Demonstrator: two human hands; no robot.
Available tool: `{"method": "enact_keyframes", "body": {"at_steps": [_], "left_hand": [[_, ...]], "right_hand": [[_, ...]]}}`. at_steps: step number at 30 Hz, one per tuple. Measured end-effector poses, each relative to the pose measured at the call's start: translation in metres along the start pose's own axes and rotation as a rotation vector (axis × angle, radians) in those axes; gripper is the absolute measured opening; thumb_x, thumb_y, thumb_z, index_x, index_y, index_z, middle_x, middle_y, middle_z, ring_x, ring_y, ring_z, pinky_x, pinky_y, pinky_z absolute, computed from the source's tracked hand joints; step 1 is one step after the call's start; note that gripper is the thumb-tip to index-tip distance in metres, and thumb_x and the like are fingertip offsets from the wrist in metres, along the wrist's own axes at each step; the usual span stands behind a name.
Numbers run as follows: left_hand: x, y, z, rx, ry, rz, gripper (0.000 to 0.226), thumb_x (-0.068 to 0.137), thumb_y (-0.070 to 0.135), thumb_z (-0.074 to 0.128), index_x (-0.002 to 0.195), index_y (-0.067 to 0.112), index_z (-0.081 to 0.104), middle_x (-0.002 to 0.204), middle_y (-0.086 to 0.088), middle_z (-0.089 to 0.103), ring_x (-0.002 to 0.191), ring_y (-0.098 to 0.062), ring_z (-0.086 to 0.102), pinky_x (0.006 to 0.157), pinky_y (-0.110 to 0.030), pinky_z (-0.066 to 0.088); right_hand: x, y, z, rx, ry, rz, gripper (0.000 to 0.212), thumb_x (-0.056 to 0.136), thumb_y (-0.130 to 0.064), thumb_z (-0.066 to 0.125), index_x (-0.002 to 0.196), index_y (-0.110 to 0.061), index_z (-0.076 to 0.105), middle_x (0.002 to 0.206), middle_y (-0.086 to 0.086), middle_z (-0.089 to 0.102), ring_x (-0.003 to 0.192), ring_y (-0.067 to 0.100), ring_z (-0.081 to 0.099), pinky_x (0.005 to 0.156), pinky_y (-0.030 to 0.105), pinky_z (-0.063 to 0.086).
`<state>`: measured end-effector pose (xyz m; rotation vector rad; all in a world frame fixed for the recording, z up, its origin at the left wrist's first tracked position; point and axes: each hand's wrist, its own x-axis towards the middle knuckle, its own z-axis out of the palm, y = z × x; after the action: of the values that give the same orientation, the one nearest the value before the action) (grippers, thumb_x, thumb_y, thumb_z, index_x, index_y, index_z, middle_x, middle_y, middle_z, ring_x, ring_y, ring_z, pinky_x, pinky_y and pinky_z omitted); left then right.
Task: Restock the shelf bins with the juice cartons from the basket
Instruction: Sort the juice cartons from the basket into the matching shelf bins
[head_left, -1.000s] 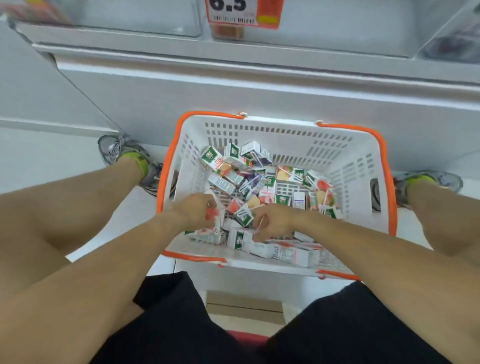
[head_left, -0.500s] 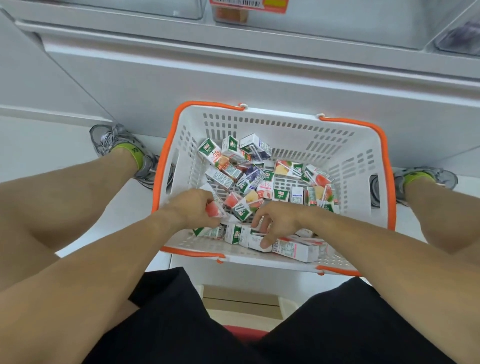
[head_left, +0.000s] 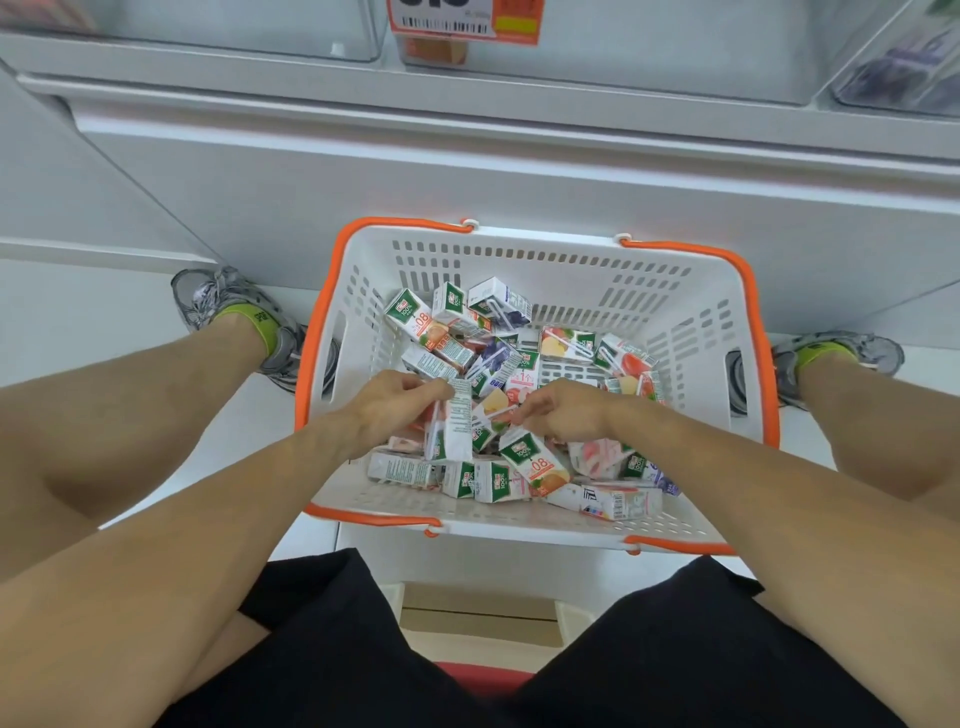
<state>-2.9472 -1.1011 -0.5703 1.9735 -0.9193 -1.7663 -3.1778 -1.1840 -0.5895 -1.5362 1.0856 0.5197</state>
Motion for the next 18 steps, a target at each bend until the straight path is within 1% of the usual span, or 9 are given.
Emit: {"method": "enact_keyframes", "body": {"at_steps": [2, 4, 6, 9, 12, 13, 15, 17, 18], "left_hand": [[0.000, -0.001, 0.001, -0.048, -0.031, -0.019, 0.034, 0.092, 0.028, 0.064, 0.106, -0.003, 0.065, 0.098, -0.018, 0.073, 0.085, -0.026, 0.072, 0.074, -0.029, 0.060], [0.001, -0.003, 0.003, -0.081, -0.051, -0.037, 0.036, 0.089, 0.028, 0.068, 0.109, -0.002, 0.060, 0.103, -0.022, 0.072, 0.091, -0.032, 0.072, 0.078, -0.035, 0.060], [0.002, -0.003, 0.005, -0.096, -0.039, -0.035, 0.039, 0.083, 0.029, 0.077, 0.105, 0.004, 0.056, 0.102, -0.019, 0.071, 0.085, -0.026, 0.070, 0.075, -0.035, 0.059], [0.003, 0.000, 0.009, -0.064, -0.025, -0.011, 0.055, 0.073, 0.039, 0.085, 0.110, 0.012, 0.056, 0.108, -0.010, 0.069, 0.090, -0.019, 0.063, 0.071, -0.028, 0.047], [0.006, 0.000, 0.007, -0.064, 0.021, 0.000, 0.065, 0.062, 0.045, 0.088, 0.111, 0.012, 0.060, 0.110, -0.008, 0.068, 0.104, -0.023, 0.064, 0.081, -0.027, 0.048], [0.007, 0.000, 0.006, -0.058, 0.031, 0.005, 0.064, 0.061, 0.045, 0.089, 0.109, 0.012, 0.062, 0.109, -0.008, 0.068, 0.105, -0.024, 0.063, 0.083, -0.027, 0.048], [0.006, 0.002, 0.005, -0.068, 0.056, 0.012, 0.051, 0.065, 0.040, 0.089, 0.101, 0.015, 0.065, 0.104, -0.004, 0.069, 0.100, -0.019, 0.062, 0.082, -0.025, 0.047], [0.007, 0.005, 0.005, -0.125, 0.072, 0.005, 0.040, 0.070, 0.035, 0.086, 0.097, 0.017, 0.065, 0.100, 0.000, 0.068, 0.092, -0.011, 0.061, 0.085, -0.027, 0.045], [0.007, 0.006, 0.004, -0.159, 0.073, 0.001, 0.038, 0.072, 0.035, 0.085, 0.098, 0.017, 0.065, 0.100, 0.001, 0.067, 0.091, -0.008, 0.059, 0.087, -0.027, 0.044]], "right_hand": [[0.000, 0.001, 0.000, -0.037, -0.002, 0.001, 0.031, 0.091, -0.034, 0.070, 0.122, -0.026, 0.068, 0.110, -0.008, 0.061, 0.101, 0.013, 0.060, 0.097, 0.032, 0.043], [0.001, 0.004, 0.003, -0.084, 0.043, -0.008, 0.036, 0.086, -0.032, 0.077, 0.121, -0.028, 0.067, 0.117, 0.005, 0.060, 0.107, 0.021, 0.060, 0.097, 0.034, 0.047], [0.004, 0.007, 0.006, -0.090, 0.101, -0.009, 0.036, 0.085, -0.027, 0.078, 0.120, -0.025, 0.067, 0.124, 0.010, 0.060, 0.110, 0.026, 0.061, 0.093, 0.033, 0.049], [0.006, 0.010, 0.003, -0.027, 0.133, -0.004, 0.038, 0.084, -0.026, 0.079, 0.119, -0.020, 0.067, 0.114, 0.007, 0.060, 0.103, 0.024, 0.063, 0.083, 0.030, 0.048], [0.004, 0.009, -0.007, 0.069, 0.207, -0.005, 0.036, 0.082, -0.025, 0.082, 0.114, -0.018, 0.068, 0.108, 0.012, 0.063, 0.095, 0.031, 0.066, 0.080, 0.037, 0.055], [0.003, 0.008, -0.011, 0.114, 0.233, -0.008, 0.036, 0.081, -0.024, 0.082, 0.113, -0.016, 0.068, 0.107, 0.013, 0.064, 0.092, 0.032, 0.067, 0.082, 0.042, 0.057], [-0.001, 0.003, -0.020, 0.223, 0.271, -0.015, 0.037, 0.082, -0.020, 0.082, 0.113, -0.012, 0.065, 0.098, 0.012, 0.063, 0.078, 0.029, 0.066, 0.082, 0.048, 0.058], [-0.006, -0.005, -0.030, 0.319, 0.307, -0.037, 0.039, 0.082, -0.015, 0.081, 0.117, -0.010, 0.062, 0.093, 0.010, 0.060, 0.072, 0.026, 0.064, 0.078, 0.045, 0.060], [-0.010, -0.010, -0.036, 0.356, 0.324, -0.050, 0.042, 0.082, -0.013, 0.081, 0.119, -0.010, 0.061, 0.097, 0.010, 0.059, 0.073, 0.026, 0.066, 0.076, 0.042, 0.062]]}}
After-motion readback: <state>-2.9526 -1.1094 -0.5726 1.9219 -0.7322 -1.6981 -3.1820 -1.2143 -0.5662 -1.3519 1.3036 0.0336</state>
